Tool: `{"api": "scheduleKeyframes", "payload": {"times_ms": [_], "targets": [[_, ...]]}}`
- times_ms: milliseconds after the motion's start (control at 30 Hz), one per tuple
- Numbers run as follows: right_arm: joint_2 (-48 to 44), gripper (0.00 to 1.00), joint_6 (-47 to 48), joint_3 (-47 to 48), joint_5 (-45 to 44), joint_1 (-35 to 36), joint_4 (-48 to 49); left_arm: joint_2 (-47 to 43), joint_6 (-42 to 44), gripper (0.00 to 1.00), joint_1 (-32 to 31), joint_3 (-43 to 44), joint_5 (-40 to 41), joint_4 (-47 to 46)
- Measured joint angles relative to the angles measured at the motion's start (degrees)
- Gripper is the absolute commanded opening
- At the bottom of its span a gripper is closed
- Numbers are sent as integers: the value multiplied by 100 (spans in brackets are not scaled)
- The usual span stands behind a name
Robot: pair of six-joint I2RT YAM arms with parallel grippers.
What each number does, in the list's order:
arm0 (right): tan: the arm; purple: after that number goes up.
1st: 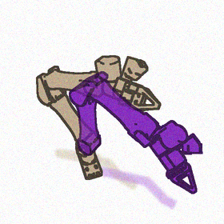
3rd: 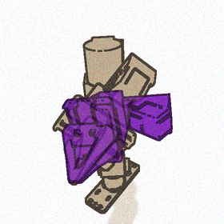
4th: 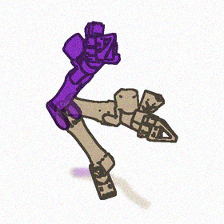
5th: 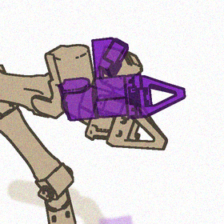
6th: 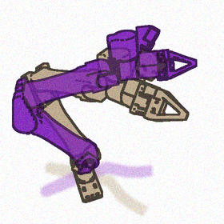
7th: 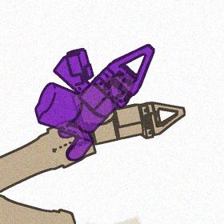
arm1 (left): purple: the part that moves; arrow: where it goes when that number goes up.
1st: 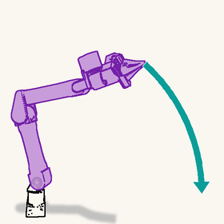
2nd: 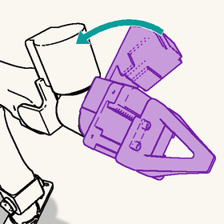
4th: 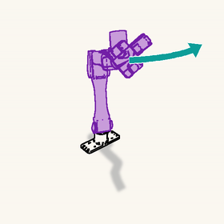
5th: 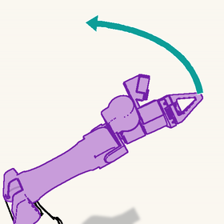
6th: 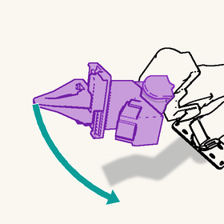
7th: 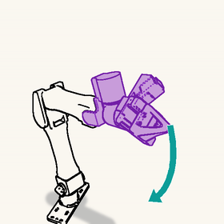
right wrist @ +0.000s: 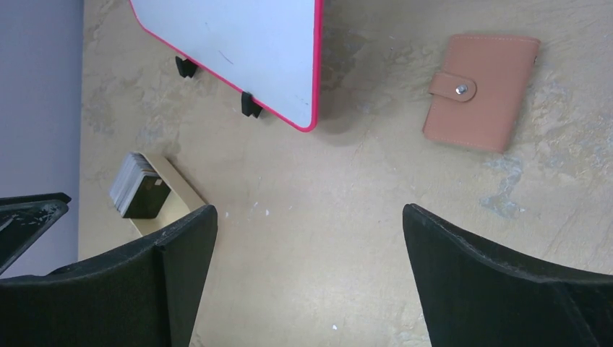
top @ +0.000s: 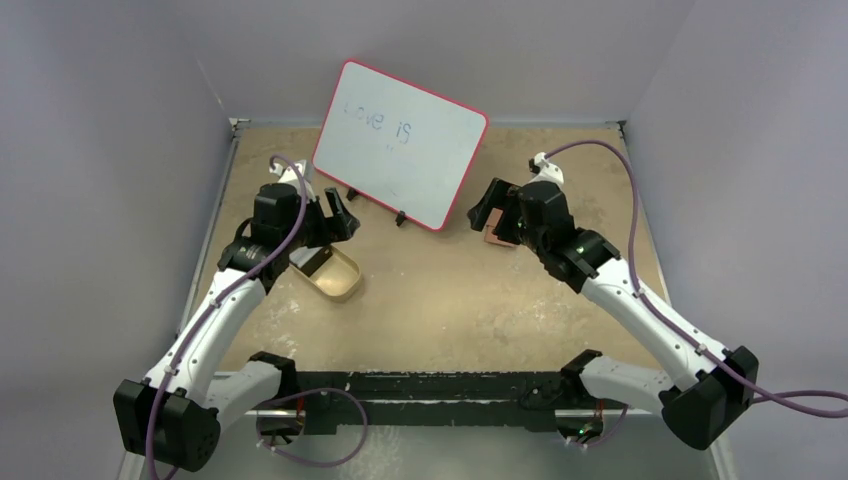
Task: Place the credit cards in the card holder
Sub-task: Pick up the card holder from the center of the board.
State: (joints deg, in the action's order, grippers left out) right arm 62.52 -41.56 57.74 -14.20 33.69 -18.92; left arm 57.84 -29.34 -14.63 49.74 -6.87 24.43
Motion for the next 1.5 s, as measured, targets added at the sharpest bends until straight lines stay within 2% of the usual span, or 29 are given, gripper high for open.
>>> {"api": "scheduleKeyframes", "payload": {"times_ms": [467,567,667,767,1067,1500], "targets": [[828,97,107,44,-586,-24,-46,24,7,80,0,-345,-20,-173],[970,85,212,42,-553,-243,31,63,13,80,0,-380,-20,-168],[1027,60,323,-66,-243,-796,402,66,46,80,0,-380,-20,-173],[1049,52,354,-369,70,-1355,859,66,63,80,0,-382,-17,-170],[1862,51,293,-866,833,-2175,1635,66,146,80,0,-380,-15,-170],[2992,50,302,-927,1261,-2509,2275,66,155,80,-7,-382,37,-168]]}}
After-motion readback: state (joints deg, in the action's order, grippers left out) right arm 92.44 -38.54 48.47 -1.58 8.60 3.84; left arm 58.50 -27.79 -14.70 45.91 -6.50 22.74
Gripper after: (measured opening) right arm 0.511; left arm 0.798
